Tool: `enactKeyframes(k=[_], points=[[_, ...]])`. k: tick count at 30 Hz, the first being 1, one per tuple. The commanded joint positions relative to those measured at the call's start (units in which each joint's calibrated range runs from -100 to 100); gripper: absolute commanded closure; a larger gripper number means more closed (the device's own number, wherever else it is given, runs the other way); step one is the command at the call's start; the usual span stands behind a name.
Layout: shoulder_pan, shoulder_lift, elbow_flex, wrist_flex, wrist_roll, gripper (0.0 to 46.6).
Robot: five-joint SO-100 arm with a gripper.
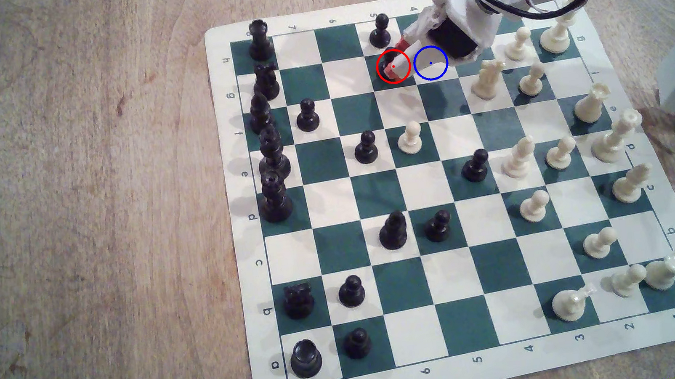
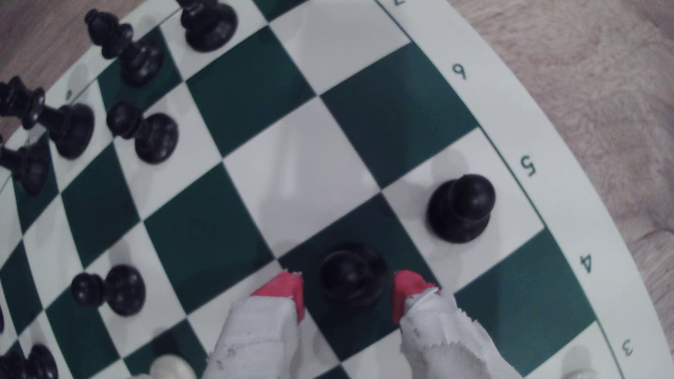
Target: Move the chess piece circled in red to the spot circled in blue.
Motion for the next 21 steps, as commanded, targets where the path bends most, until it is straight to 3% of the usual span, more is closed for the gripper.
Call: enactKeyframes(k=[1,8,21], points=[[0.77,-1.01,-3.9,-2.4,-0.1,32.1],[0.53,-0.93,-3.81,-4.29,-0.24,31.1],[-0.8,-0.34,-3.44,-4.29,-0.49,35.2]])
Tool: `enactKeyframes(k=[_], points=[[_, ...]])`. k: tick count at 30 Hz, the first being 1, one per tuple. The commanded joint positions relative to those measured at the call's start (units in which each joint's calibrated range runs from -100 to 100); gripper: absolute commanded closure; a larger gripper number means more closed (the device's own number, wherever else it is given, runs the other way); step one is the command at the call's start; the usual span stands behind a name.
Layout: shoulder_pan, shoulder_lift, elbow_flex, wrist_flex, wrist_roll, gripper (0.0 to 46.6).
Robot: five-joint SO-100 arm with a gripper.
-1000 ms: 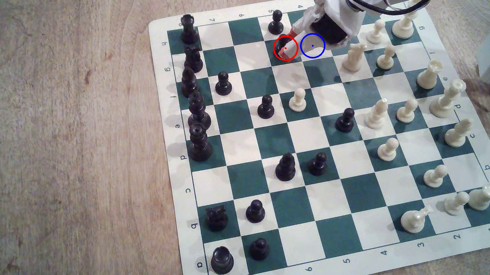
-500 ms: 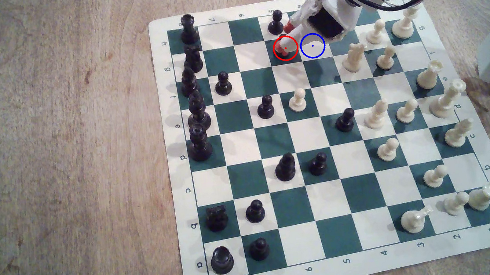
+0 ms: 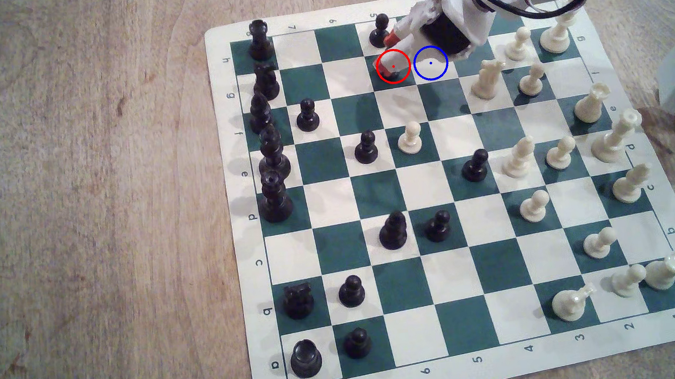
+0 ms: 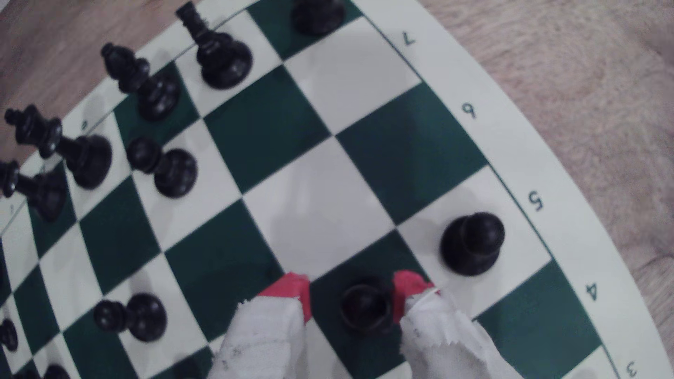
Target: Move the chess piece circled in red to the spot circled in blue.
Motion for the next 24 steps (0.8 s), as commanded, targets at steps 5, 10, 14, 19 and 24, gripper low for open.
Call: enactKeyframes(k=[5,10,14,19,24], points=[[-0.51,-0.08,-3.44,-0.54,-0.15,35.2],[-0.35,0.35,-3.35,-0.29,0.0,40.7],[-0.35,0.43,-3.17,-0.13,0.1,45.8],[-0.43,-1.86,-3.08,1.18,-0.34,46.4],[0.04,-10.1,-2.9,5.93,-0.29,46.4]])
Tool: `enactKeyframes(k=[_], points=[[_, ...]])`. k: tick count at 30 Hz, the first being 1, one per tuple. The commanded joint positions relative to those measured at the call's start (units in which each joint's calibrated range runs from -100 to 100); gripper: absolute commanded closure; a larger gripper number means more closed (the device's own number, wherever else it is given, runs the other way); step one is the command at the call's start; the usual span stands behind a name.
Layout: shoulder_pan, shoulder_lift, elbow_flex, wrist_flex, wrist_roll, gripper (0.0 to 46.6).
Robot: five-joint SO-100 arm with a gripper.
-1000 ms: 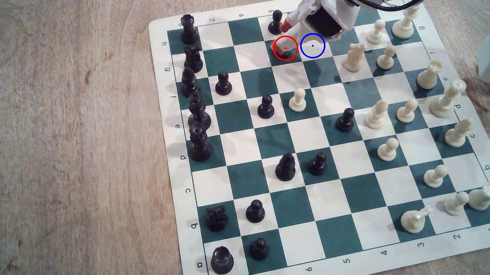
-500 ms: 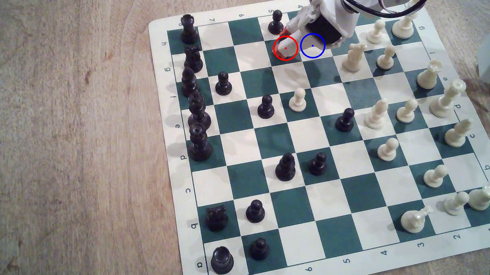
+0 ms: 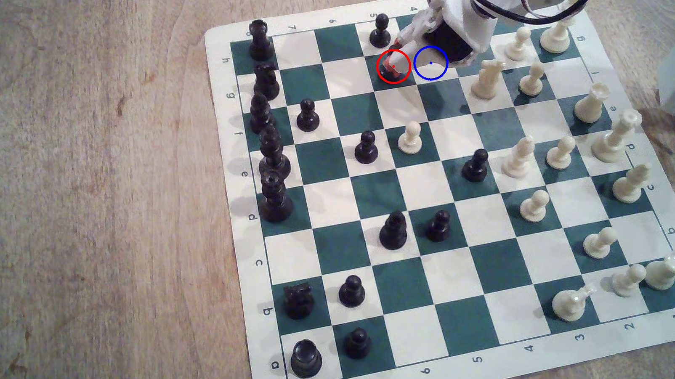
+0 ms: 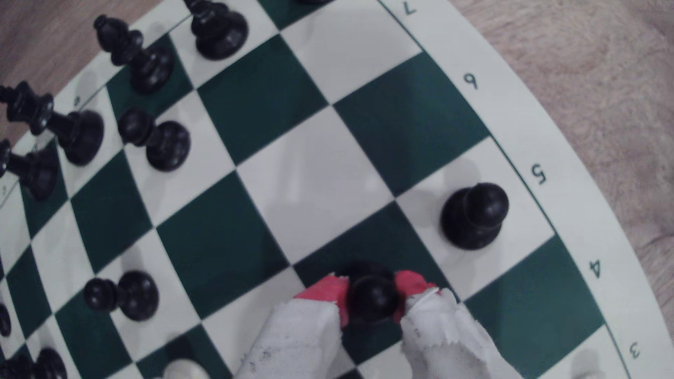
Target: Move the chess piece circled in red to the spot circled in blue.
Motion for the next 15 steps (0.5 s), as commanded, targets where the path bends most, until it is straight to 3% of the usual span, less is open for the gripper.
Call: enactKeyframes(k=[1,15], points=[[0.41,-11.12,-2.63,3.72,-0.24,46.4],[0.88,-23.68,5.26,8.63,0.83,46.4]])
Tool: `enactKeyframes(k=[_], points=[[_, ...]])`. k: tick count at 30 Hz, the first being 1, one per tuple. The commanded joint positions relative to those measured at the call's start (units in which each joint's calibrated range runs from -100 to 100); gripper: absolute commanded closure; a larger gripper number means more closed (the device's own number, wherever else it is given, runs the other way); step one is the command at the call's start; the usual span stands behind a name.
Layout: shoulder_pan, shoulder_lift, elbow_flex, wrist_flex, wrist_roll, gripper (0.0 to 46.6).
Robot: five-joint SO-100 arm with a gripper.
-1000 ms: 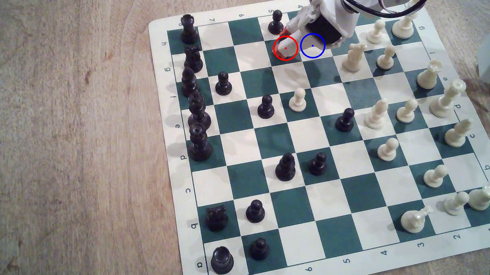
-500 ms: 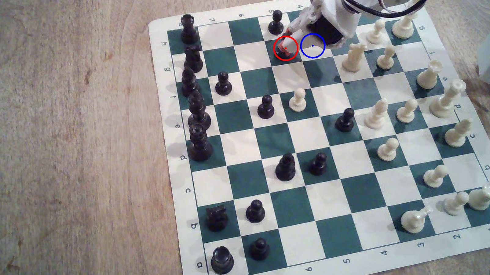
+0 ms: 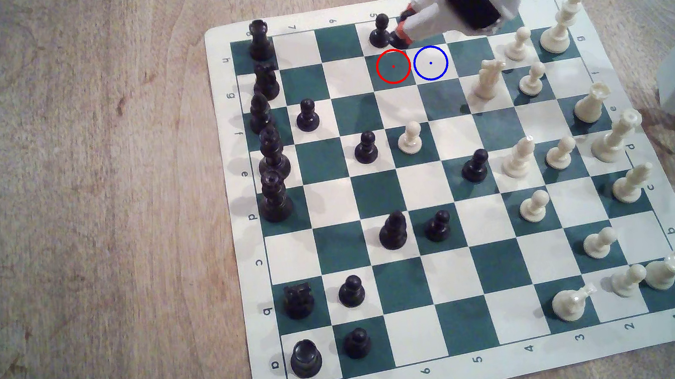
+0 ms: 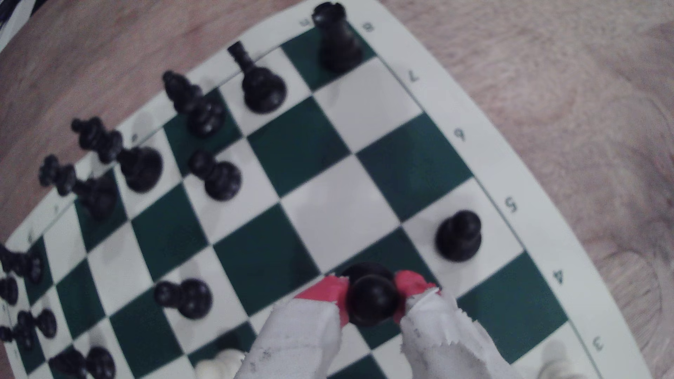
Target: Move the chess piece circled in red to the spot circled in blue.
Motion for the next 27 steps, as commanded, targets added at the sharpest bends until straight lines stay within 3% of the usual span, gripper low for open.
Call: enactKeyframes(k=[1,11,27], points=[[0.95,-8.02,2.73,1.47,0.88,46.4],[1.89,-8.96,9.35,-0.17,2.05,46.2],[3.53,-0.38,8.9,-3.77,3.66,45.9]])
